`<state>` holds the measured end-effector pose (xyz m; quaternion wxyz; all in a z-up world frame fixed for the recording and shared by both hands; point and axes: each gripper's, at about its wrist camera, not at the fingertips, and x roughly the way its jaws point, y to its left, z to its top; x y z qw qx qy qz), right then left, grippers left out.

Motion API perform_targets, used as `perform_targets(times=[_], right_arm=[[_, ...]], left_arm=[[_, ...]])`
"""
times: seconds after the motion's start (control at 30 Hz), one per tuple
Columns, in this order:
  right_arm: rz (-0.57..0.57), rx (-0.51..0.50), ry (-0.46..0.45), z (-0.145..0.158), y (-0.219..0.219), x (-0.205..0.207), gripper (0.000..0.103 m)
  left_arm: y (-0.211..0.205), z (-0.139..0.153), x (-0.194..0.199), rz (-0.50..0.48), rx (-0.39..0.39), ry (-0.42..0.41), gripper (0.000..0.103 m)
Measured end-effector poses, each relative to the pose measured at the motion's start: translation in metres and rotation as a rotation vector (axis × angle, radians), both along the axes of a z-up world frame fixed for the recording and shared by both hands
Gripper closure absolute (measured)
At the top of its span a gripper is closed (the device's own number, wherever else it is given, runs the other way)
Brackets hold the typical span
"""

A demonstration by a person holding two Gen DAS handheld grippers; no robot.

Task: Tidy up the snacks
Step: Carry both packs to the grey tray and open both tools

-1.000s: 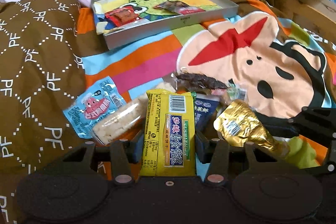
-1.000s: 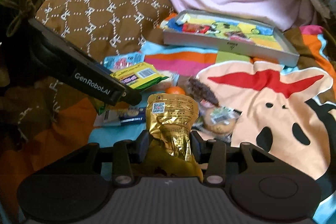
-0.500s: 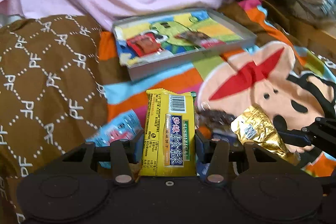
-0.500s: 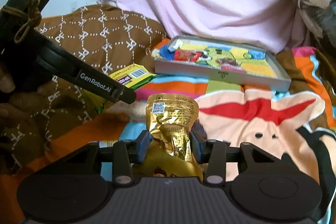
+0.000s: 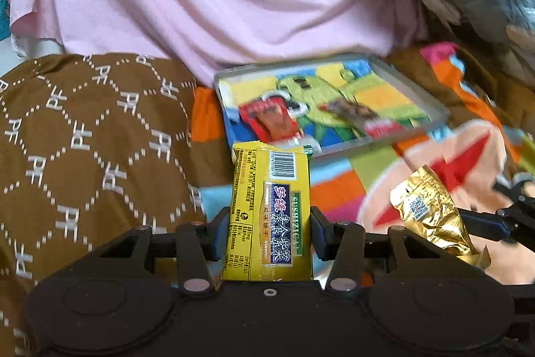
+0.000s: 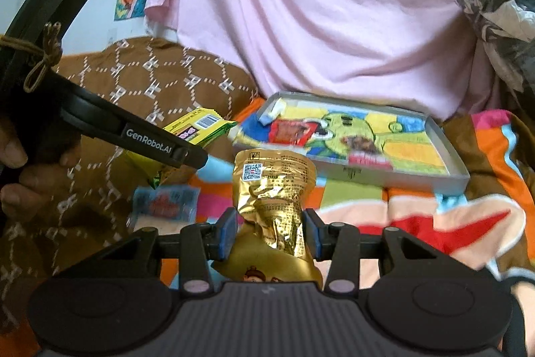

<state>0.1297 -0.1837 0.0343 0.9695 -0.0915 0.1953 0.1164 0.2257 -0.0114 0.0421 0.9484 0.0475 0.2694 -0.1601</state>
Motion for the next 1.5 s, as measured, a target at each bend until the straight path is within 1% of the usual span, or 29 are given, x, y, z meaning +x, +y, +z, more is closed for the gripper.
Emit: perform_targets(times=[0.13,0.27,0.43,0.57,0.63,0.7,0.9,1.07,1.17,1.2,1.23,1.3,1.33,1.43,1.5], right_arm=[[0.009,-0.015,-0.038,0.017,-0.007,0.035,0.056],[0.005,-0.042,-0.062,0.031,-0.013,0.083,0.056],[-0.038,-0.003,-0.035,0.041,-0.024,0.154,0.056],[-0.063,0.034,0.005,0.037,-0.031,0.2,0.056],[-0.071,0.045,0.029,0.033,-0.035,0.217,0.056],[-0.071,0.033,0.06,0.027,-0.037,0.232,0.056],[-0.066,-0.023,0.101,0.011,-0.035,0.247,0.055],[-0.061,-0.066,0.097,0.007,-0.029,0.247,0.052],[-0.066,-0.075,0.099,0.006,-0.028,0.246,0.047],[-0.068,-0.076,0.096,0.006,-0.028,0.244,0.042],[-0.068,-0.076,0.095,0.006,-0.029,0.243,0.038],[-0.072,-0.068,0.081,0.008,-0.031,0.238,0.026],[-0.075,-0.061,0.073,0.01,-0.032,0.236,0.024],[-0.088,-0.039,0.043,0.018,-0.036,0.222,0.017],[-0.097,-0.025,0.013,0.024,-0.039,0.207,0.011]], left_arm=[[-0.005,0.016,0.036,0.03,-0.05,-0.018,0.053],[-0.014,0.028,0.08,0.041,-0.083,-0.028,0.053],[-0.024,0.027,0.138,0.049,-0.124,0.006,0.053],[-0.029,0.018,0.176,0.048,-0.166,0.062,0.053],[-0.033,0.011,0.189,0.049,-0.16,0.085,0.053],[-0.038,0.004,0.197,0.042,-0.143,0.1,0.053],[-0.047,-0.012,0.209,0.04,-0.12,0.153,0.053],[-0.043,-0.017,0.213,0.051,-0.15,0.18,0.053],[-0.04,-0.014,0.212,0.06,-0.169,0.184,0.046],[-0.039,-0.012,0.211,0.06,-0.175,0.183,0.044],[-0.039,-0.01,0.21,0.058,-0.177,0.182,0.043],[-0.037,-0.006,0.206,0.057,-0.184,0.173,0.04],[-0.036,-0.004,0.203,0.057,-0.189,0.169,0.038],[-0.034,0.007,0.191,0.058,-0.195,0.138,0.03],[-0.03,0.015,0.178,0.057,-0.198,0.097,0.021]])
